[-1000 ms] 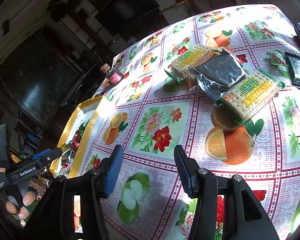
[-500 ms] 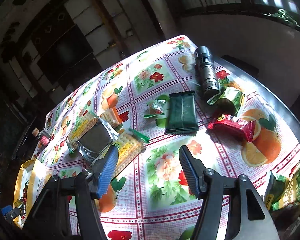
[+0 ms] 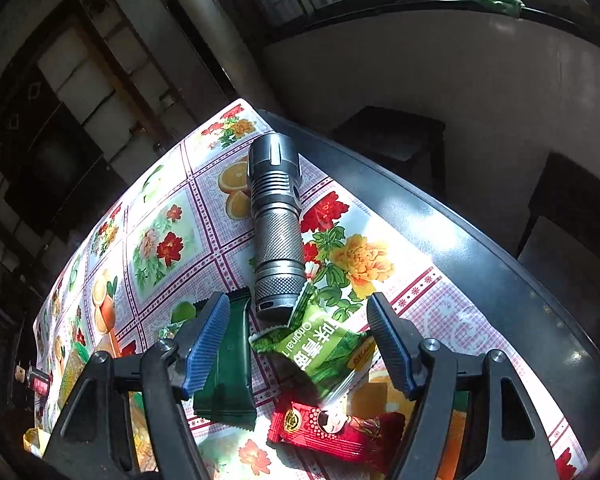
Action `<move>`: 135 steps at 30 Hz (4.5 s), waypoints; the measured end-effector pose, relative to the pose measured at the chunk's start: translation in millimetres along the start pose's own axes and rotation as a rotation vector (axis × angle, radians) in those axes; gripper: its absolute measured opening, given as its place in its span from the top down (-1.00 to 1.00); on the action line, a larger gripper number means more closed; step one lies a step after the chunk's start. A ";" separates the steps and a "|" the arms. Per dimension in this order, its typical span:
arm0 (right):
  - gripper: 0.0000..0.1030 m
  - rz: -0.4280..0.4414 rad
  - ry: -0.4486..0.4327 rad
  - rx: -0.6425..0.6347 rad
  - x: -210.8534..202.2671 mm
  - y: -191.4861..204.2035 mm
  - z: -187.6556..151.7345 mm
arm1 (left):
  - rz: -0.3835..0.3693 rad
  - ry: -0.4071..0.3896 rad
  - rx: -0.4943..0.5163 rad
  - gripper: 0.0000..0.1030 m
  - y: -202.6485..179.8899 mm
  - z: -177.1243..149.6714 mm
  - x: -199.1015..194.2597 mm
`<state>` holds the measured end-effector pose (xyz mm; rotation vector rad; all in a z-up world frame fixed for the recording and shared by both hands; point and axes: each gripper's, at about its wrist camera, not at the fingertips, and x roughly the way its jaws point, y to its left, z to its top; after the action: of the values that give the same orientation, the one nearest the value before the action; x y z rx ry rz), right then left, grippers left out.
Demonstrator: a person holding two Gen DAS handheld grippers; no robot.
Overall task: Organize snacks
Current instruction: 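Move both open tools back over the snack pile, then grasp the silver foil bag with the left tool while the right tool grasps the WEIDAN cracker pack, then carry the silver bag with the left tool while the right tool carries the WEIDAN pack to the tray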
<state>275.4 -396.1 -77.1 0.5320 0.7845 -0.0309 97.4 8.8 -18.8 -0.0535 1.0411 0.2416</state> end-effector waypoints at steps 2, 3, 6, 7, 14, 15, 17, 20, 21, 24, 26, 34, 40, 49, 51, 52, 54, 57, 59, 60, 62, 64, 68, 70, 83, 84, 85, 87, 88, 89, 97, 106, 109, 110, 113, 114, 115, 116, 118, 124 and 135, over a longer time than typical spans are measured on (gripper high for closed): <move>-0.41 0.072 0.050 -0.084 -3.8 22.9 -27.5 | -0.008 0.005 0.003 -0.53 -2.0 2.3 3.3; -0.41 0.148 0.094 -0.143 -6.7 38.4 -40.6 | -0.011 0.006 0.006 -0.53 -3.0 3.2 4.2; -0.38 0.291 0.062 -0.223 -30.0 66.6 -57.0 | -0.017 0.004 0.011 -0.53 -4.3 4.9 4.9; -0.40 0.255 0.025 -0.235 -35.3 70.9 -53.0 | -0.021 0.004 0.007 -0.53 -3.7 5.2 4.6; -0.51 0.271 0.076 -0.237 19.4 103.0 -10.4 | -0.018 0.020 -0.020 -0.53 5.0 3.7 9.0; -0.51 0.291 0.093 -0.285 26.6 120.5 -14.2 | -0.017 0.026 -0.025 -0.53 6.0 3.6 10.8; -0.51 0.339 0.119 -0.372 38.6 155.8 -23.3 | -0.014 0.040 -0.030 -0.53 7.5 2.7 13.6; -0.50 0.299 0.104 -0.476 58.4 197.5 -30.6 | -0.003 0.045 -0.021 -0.53 8.4 0.3 13.1; -0.50 0.312 0.115 -0.493 65.9 207.8 -31.3 | 0.001 0.045 -0.020 -0.53 9.1 -0.2 12.8; -0.50 0.365 0.245 -0.587 84.0 232.7 -46.9 | 0.005 0.047 -0.027 -0.53 13.7 -0.9 13.8; -0.53 0.401 0.302 -0.717 76.5 243.7 -71.9 | 0.002 0.054 -0.039 -0.53 17.4 0.1 17.2; -0.51 0.572 0.299 -0.836 -5.0 214.0 -117.4 | -0.014 0.080 -0.050 -0.53 17.2 -0.2 27.0; -0.58 0.398 0.242 -0.568 33.5 171.9 -62.2 | -0.048 0.078 -0.031 -0.53 4.0 -2.0 19.9; -0.60 0.515 0.346 -0.687 -18.5 158.9 -127.4 | -0.027 0.056 -0.024 -0.53 4.5 -0.4 15.3; -0.60 0.452 0.289 -0.622 -30.4 138.6 -120.2 | -0.023 0.063 -0.025 -0.53 3.8 2.4 19.8; -0.60 0.439 0.261 -0.583 -36.9 129.8 -116.8 | -0.023 0.063 -0.025 -0.53 2.5 4.0 21.3; -0.60 0.367 0.220 -0.556 -43.5 117.7 -114.3 | -0.028 0.067 -0.017 -0.53 -2.9 8.7 25.4; -0.60 0.260 0.199 -0.537 -41.1 106.7 -115.4 | -0.055 0.095 -0.044 -0.53 -15.1 18.4 34.7; -0.60 0.206 0.201 -0.512 -34.4 103.7 -118.4 | -0.087 0.125 -0.081 -0.53 -25.7 26.9 43.0; -0.60 0.195 0.204 -0.503 -30.7 103.9 -119.8 | -0.101 0.139 -0.102 -0.53 -31.4 31.4 46.9; -0.60 0.186 0.197 -0.497 -26.3 107.7 -122.9 | -0.113 0.165 -0.148 -0.53 -44.2 40.7 56.0; -0.60 0.175 0.181 -0.510 -23.9 113.4 -124.8 | -0.112 0.187 -0.190 -0.53 -54.7 49.5 65.5; -0.60 0.180 0.177 -0.510 -22.3 113.6 -126.2 | -0.105 0.202 -0.252 -0.53 -71.3 63.0 81.6; -0.60 0.191 0.179 -0.497 -22.4 110.8 -125.3 | -0.082 0.189 -0.268 -0.55 -78.7 69.3 87.7; -0.60 0.222 0.171 -0.428 -25.3 95.0 -112.0 | -0.099 0.153 -0.175 -0.71 -125.5 102.3 107.6; -0.60 0.223 0.176 -0.425 -24.1 94.6 -112.4 | -0.110 0.157 -0.180 -0.76 -127.2 105.9 112.1; -0.60 0.222 0.178 -0.427 -23.6 94.6 -113.0 | -0.109 0.158 -0.181 -0.78 -129.1 109.0 114.7; -0.60 0.222 0.182 -0.432 -22.1 95.6 -113.7 | -0.109 0.154 -0.165 -0.78 -134.3 114.1 116.8; -0.60 0.224 0.183 -0.434 -21.8 96.1 -114.2 | -0.109 0.151 -0.152 -0.78 -137.6 116.1 117.9; -0.60 0.223 0.184 -0.437 -21.0 96.8 -114.4 | -0.112 0.150 -0.141 -0.78 -140.0 117.3 118.6; -0.60 0.204 0.200 -0.457 -14.7 99.2 -115.9 | -0.087 0.146 0.031 -0.59 -167.4 107.1 123.8; -0.60 0.154 0.202 -0.537 -8.0 111.9 -118.8 | -0.096 0.155 0.089 -0.37 -140.2 77.0 103.9; -0.58 0.108 0.203 -0.625 -5.4 123.4 -126.6 | -0.110 0.161 0.077 -0.33 -122.2 63.8 96.5; -0.48 0.090 0.201 -0.654 -5.6 127.0 -129.9 | -0.119 0.168 0.069 -0.32 -115.5 59.9 93.9; 0.03 0.055 0.184 -0.700 -6.4 130.6 -132.8 | -0.137 0.175 0.051 -0.29 -98.2 49.6 86.9; 0.10 0.047 0.180 -0.709 -7.1 129.8 -132.4 | -0.140 0.173 0.042 -0.29 -93.0 46.7 84.0; 0.10 0.057 0.183 -0.701 -7.8 127.7 -131.2 | -0.143 0.172 0.031 -0.29 -86.5 44.2 81.1; 0.10 0.065 0.183 -0.692 -8.8 125.9 -130.2 | -0.143 0.171 0.018 -0.29 -80.4 41.6 77.5; 0.11 0.077 0.182 -0.682 -11.8 123.7 -129.6 | -0.143 0.161 -0.002 -0.29 -67.9 38.8 71.2; 0.11 0.175 0.163 -0.649 -34.5 129.1 -130.0 | -0.097 0.115 -0.033 -0.29 -42.2 28.8 48.2; 0.11 0.333 0.209 -0.675 -62.4 165.0 -158.1 | -0.016 0.055 -0.080 -0.29 -4.3 1.1 16.9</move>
<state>162.1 -189.4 -53.6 0.0143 0.8426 0.5876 107.5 7.7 -33.1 -0.1413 1.0854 0.2680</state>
